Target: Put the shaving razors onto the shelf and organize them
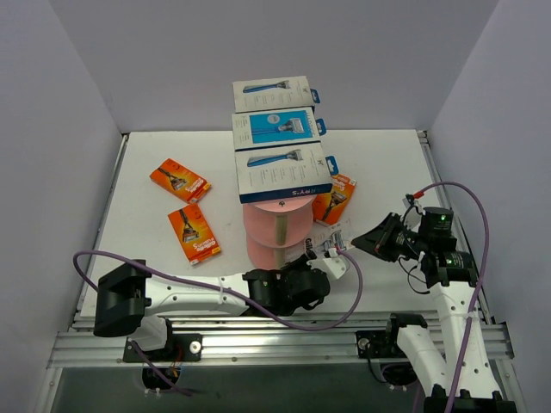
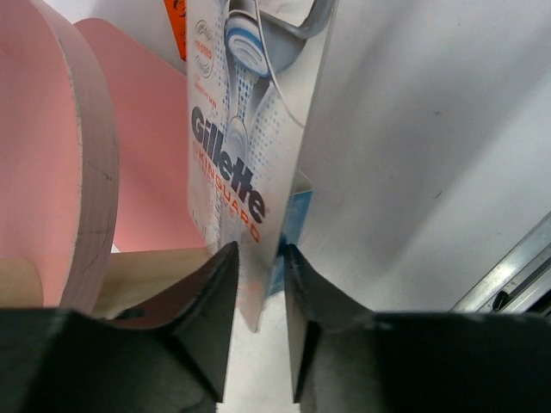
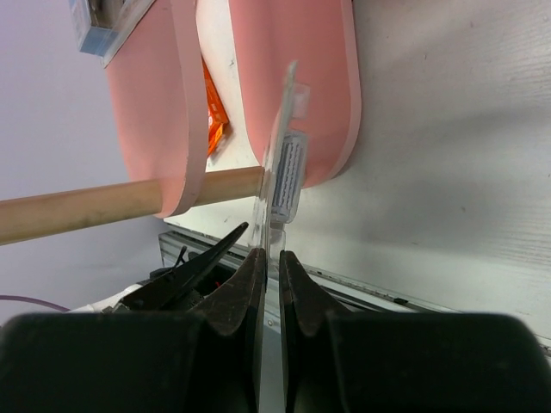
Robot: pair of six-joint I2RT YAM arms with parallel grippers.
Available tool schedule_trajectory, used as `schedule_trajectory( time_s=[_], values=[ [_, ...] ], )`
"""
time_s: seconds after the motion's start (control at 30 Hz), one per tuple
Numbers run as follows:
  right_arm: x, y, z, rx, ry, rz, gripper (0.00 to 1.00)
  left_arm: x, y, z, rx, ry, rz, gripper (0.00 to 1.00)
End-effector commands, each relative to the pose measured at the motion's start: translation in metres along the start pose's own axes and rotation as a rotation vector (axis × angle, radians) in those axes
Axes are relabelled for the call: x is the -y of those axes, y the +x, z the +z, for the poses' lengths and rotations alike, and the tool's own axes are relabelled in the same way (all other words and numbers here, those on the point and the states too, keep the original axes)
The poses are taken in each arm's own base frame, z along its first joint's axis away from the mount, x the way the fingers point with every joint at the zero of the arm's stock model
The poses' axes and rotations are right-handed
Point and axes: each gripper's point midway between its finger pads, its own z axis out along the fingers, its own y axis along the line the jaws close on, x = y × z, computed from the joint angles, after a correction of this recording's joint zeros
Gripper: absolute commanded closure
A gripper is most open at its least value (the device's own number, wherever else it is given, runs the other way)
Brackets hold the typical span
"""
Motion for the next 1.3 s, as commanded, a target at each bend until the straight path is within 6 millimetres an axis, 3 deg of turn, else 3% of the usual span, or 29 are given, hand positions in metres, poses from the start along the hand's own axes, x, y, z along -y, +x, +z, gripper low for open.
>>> schedule_trajectory(
  time_s=[0.0, 0.23, 0.33, 0.73, 0.83, 0.93, 1.07, 1.27],
  values=[
    [-0.01, 0.012, -0.003, -0.052, -0.052, 0.005, 1.0, -0.008, -0.017, 0.0, 0.049, -0.037, -0.028, 0.67],
    [-0.008, 0.011, -0.002, -0.051, -0.049, 0.005, 1.0, -0.001, -0.014, 0.0, 0.043, 0.004, -0.03, 0.8],
    [-0.01, 0.008, -0.003, -0.042, -0.047, 0.001, 1.0, 0.0, -0.012, -0.001, 0.038, 0.012, -0.033, 0.97],
    [-0.005, 0.008, -0.001, -0.047, -0.032, 0.004, 0.99, 0.01, -0.01, -0.008, 0.038, 0.099, -0.067, 0.98],
    [-0.004, 0.008, -0.001, -0.047, -0.026, -0.001, 0.77, 0.017, -0.011, -0.009, 0.037, 0.139, -0.068, 0.98],
    [-0.002, 0.007, -0.001, -0.042, -0.019, -0.001, 0.73, 0.024, -0.009, -0.012, 0.019, 0.181, -0.076, 0.98],
    [0.004, 0.006, 0.0, -0.039, 0.009, -0.011, 0.52, 0.029, -0.006, -0.02, -0.027, 0.236, -0.133, 0.98],
    [0.004, -0.008, -0.004, 0.024, 0.027, -0.074, 0.44, 0.042, -0.005, -0.039, -0.079, 0.371, -0.209, 0.98]
  ],
)
